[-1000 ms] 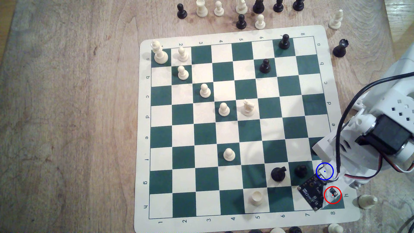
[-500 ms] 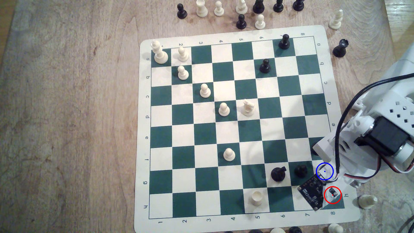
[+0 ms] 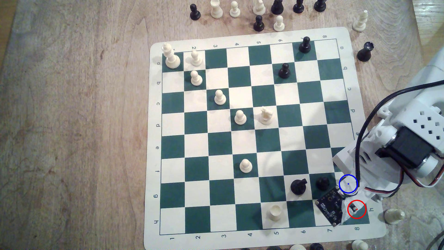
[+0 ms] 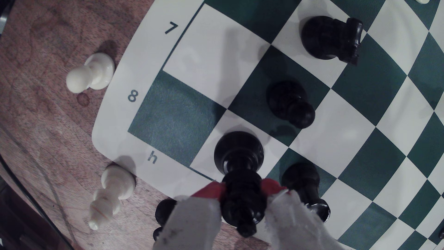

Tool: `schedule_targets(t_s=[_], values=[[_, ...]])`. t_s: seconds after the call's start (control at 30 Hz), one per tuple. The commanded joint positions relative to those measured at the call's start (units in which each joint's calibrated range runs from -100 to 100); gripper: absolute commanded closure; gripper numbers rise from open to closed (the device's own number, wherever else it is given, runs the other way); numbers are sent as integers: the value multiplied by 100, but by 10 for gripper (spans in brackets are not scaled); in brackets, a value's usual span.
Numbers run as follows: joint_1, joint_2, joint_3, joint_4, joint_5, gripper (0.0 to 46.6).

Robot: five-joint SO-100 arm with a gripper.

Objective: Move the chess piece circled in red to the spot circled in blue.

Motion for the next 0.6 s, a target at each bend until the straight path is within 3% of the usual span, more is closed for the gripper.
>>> schedule_targets(t_s=[0.0,0.07,0.57], values=[[143,-86,51,-99,44,354],[151,-298,160,-140,44,329],[57,-910,-684,630,-122,295]])
